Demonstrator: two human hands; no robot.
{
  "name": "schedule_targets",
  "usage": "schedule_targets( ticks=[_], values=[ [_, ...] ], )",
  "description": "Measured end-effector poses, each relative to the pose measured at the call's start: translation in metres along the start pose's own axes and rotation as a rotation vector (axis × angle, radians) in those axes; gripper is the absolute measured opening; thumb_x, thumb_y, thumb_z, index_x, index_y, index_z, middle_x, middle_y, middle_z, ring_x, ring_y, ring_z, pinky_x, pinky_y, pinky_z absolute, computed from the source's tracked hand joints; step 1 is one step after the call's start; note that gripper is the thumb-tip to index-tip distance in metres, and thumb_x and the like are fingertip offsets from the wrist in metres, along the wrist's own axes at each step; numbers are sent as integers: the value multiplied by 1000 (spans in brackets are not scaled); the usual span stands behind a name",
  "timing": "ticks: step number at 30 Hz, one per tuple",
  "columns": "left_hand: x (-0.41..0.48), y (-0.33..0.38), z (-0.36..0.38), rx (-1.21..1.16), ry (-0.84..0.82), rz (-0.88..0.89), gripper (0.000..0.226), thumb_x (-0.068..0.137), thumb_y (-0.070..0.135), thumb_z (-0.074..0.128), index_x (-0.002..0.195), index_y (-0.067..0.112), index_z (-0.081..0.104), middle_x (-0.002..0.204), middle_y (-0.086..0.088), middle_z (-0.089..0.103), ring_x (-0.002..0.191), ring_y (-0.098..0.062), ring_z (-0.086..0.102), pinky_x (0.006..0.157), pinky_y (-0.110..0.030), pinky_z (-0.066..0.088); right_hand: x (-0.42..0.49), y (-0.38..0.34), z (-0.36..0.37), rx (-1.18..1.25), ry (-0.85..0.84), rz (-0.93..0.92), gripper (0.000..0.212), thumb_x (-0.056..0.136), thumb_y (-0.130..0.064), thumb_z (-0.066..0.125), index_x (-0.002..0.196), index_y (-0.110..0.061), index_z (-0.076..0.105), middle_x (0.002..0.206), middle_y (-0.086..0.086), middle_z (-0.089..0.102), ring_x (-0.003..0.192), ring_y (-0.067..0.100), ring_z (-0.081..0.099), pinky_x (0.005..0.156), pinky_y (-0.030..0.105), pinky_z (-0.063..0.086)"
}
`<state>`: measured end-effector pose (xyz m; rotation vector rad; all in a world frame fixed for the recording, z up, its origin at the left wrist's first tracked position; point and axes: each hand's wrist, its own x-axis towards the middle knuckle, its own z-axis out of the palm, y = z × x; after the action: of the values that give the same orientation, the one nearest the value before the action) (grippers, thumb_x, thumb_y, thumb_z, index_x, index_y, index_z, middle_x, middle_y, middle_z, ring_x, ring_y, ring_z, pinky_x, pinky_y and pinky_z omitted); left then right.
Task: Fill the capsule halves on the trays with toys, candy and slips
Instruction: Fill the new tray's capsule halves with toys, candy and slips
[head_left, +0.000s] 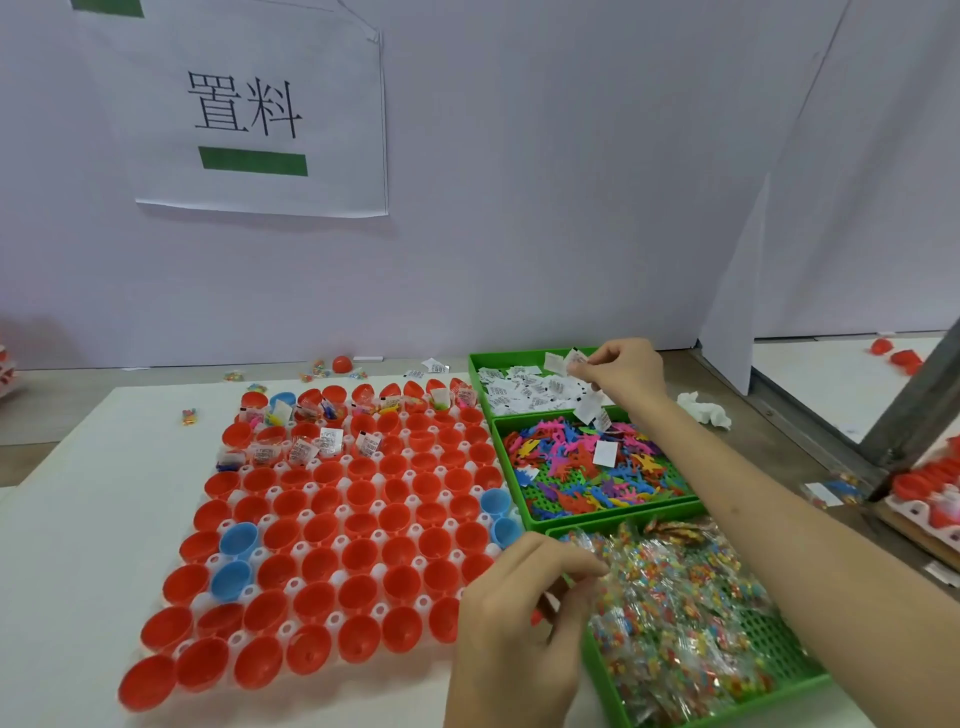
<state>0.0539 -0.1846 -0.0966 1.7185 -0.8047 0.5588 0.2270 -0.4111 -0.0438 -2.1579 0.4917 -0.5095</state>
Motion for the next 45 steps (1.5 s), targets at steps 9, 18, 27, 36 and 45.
schedule_targets(
  ticks=[9, 18, 27, 36, 45],
  values=[
    [1, 3, -6, -99, 68, -130, 18, 82, 2, 71, 85, 20, 71, 82, 12, 64, 65, -9, 67, 58, -21, 53, -3, 9, -4, 80, 20, 23, 17, 85, -17, 78, 70, -10, 72, 70, 9, 72, 61, 15, 61, 77, 36, 55],
    [1, 6, -7, -173, 96, -221, 23, 82, 2, 69, 86, 25, 69, 85, 11, 65, 68, -10, 71, 61, -25, 58, -3, 18, 6, -110, 16, -63, 30, 98, -19, 61, 75, -3, 73, 73, 10, 73, 55, 11, 62, 58, 22, 43],
    [1, 8, -11, -306, 92, -429, 38, 88, -7, 67, 84, 31, 69, 84, -1, 70, 72, -16, 75, 64, -26, 58, -20, 10, -1, -267, -28, -217, 16, 89, 2, 61, 85, -3, 75, 99, 13, 77, 73, 12, 66, 52, 14, 40],
    [9, 6, -22, -582, 267, -572, 37, 89, -6, 66, 103, 27, 77, 85, -5, 71, 81, -24, 77, 73, -23, 60, -127, -27, -34, 414, -486, -331, 14, 74, -23, 82, 80, -17, 70, 85, 9, 78, 78, 23, 75, 67, 27, 58],
    [12, 3, -30, -530, 333, -611, 31, 89, 0, 68, 93, 28, 80, 92, 0, 78, 85, -18, 76, 73, -22, 59, -164, -29, -33, 578, -619, -351, 12, 74, -19, 84, 79, -22, 74, 84, 4, 76, 79, 16, 73, 71, 20, 56]
  ],
)
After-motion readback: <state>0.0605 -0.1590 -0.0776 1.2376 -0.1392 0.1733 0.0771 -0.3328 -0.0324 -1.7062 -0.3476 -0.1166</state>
